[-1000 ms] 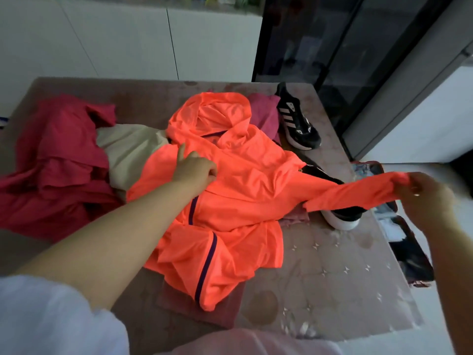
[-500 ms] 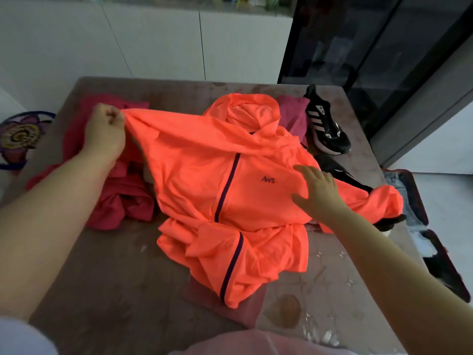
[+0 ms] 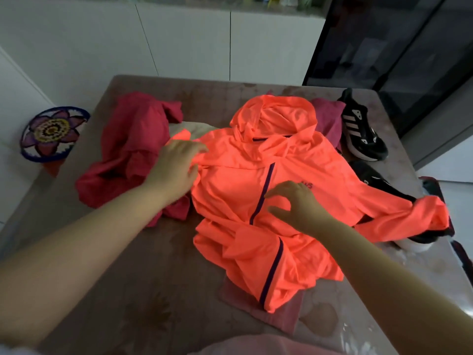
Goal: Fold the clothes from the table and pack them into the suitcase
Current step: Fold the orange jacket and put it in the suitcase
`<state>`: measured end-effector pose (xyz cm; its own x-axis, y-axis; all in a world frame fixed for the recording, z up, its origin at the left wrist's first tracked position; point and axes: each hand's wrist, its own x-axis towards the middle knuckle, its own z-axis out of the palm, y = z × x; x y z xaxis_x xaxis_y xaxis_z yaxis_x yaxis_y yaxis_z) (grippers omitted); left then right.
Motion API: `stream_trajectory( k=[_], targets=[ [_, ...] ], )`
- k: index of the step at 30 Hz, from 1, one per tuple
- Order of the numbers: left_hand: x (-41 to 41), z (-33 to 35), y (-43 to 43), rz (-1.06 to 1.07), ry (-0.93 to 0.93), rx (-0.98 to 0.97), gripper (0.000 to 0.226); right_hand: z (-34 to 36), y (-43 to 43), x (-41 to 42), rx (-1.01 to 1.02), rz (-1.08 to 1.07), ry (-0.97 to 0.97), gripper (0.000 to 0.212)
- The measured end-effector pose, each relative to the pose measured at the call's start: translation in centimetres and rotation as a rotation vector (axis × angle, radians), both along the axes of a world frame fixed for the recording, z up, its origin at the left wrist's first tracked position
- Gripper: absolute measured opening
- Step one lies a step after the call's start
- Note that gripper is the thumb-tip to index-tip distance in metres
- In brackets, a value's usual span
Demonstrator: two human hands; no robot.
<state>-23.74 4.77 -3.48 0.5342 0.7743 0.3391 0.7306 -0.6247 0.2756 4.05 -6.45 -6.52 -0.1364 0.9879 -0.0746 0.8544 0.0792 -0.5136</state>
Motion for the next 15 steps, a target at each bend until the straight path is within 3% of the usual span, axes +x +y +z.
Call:
stream_trajectory(
  k=[2,4,6,8,10,15],
  targets=[
    [1.6,-2.1,-3.1,-0.371,0.108,-0.102,0.026,-0.6,-3.0,-0.3,0.046,-0.004,0.016,0.024],
    [1.5,-4.9,-5.9,-0.543,0.243,-0.166,0.039,-1.7,-6.2,0.1,0.118,-0.060,0.018,0.027],
    [0.3,-7.8,-7.7,-0.520,0.320,-0.167,0.060,-3.2,-9.5,1.2,0.185,-0.128,0.012,0.025],
    [-1.1,-9.9,-8.6,-0.415,0.277,-0.213,0.075,-4.5,-12.7,1.8,0.205,-0.185,0.022,0.026],
    [-1.7,-10.8,-9.0,-0.337,0.211,-0.294,0.080,-5.5,-15.3,1.8,0.174,-0.244,0.028,0.042],
    [-1.9,-10.0,-8.9,-0.257,0.102,-0.321,0.024,-7.3,-18.2,0.6,0.104,-0.185,-0.073,0.059]
  ],
)
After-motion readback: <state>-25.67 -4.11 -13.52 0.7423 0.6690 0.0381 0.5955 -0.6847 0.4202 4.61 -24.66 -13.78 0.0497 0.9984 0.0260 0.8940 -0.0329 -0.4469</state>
